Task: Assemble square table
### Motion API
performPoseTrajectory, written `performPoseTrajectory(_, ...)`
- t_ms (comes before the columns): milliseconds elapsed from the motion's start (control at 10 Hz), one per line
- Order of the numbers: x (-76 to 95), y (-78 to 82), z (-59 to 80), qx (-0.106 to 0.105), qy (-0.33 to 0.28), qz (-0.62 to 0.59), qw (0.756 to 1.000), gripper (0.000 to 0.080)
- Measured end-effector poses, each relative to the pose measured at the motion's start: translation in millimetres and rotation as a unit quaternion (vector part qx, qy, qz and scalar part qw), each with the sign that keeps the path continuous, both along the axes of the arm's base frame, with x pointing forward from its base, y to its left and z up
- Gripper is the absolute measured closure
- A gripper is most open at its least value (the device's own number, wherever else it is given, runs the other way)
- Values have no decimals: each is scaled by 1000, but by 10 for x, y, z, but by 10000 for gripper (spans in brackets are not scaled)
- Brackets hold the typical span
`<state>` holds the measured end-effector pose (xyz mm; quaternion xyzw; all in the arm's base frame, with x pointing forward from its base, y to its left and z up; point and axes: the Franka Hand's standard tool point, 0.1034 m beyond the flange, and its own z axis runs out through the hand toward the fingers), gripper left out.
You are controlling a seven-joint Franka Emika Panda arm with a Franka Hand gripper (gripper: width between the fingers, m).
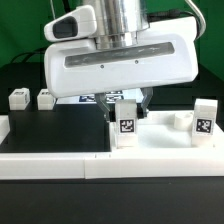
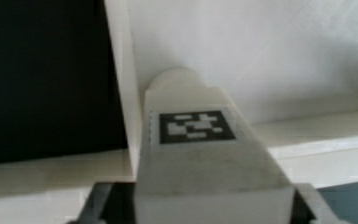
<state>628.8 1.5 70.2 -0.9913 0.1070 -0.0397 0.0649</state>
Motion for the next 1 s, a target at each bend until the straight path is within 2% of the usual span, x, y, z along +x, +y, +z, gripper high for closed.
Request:
performPoseTrajectory(200, 7, -20, -10, 1, 20, -181, 983, 508)
performPoseTrajectory(400, 9, -10, -8, -6, 47, -334, 941, 508)
performPoseTrajectory(600, 6, -36, -5, 4, 75, -504, 861, 507)
performPoseTrajectory(800, -13, -54, -11, 20, 90, -588, 803, 507)
performPoseTrajectory(900, -16, -55, -12, 21, 91, -597, 797, 507)
performPoseTrajectory(1000, -18, -48, -17, 20, 91, -597, 797, 398)
